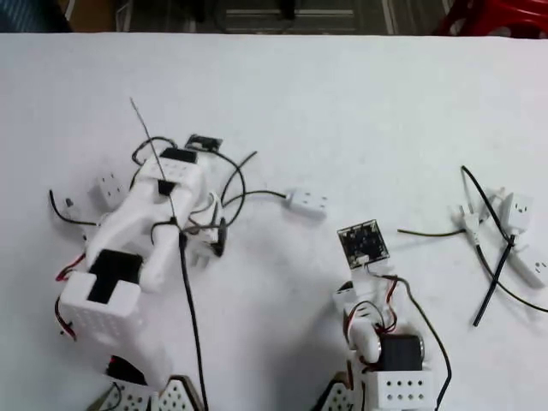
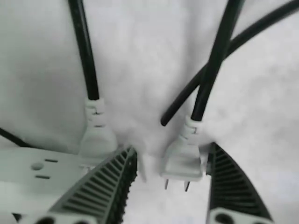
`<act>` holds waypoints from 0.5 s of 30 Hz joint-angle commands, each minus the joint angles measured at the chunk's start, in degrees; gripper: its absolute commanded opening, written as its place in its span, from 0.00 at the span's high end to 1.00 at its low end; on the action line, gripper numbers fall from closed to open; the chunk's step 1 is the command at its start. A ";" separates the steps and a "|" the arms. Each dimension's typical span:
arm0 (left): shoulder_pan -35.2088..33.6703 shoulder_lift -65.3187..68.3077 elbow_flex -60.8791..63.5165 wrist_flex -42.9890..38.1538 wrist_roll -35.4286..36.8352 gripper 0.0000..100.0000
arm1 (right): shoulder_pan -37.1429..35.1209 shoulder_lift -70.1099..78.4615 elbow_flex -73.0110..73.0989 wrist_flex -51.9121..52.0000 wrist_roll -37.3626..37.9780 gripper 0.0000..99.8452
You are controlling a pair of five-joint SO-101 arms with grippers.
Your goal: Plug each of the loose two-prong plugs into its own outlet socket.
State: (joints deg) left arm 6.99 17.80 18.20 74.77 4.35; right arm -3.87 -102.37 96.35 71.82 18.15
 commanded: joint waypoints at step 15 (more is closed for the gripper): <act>9.01 0.57 0.70 0.26 0.00 0.78 | 0.48 -0.48 0.53 0.48 0.00 0.98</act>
State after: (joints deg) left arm 11.30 17.98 18.20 74.77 4.35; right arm -3.87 -102.37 96.35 71.82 18.15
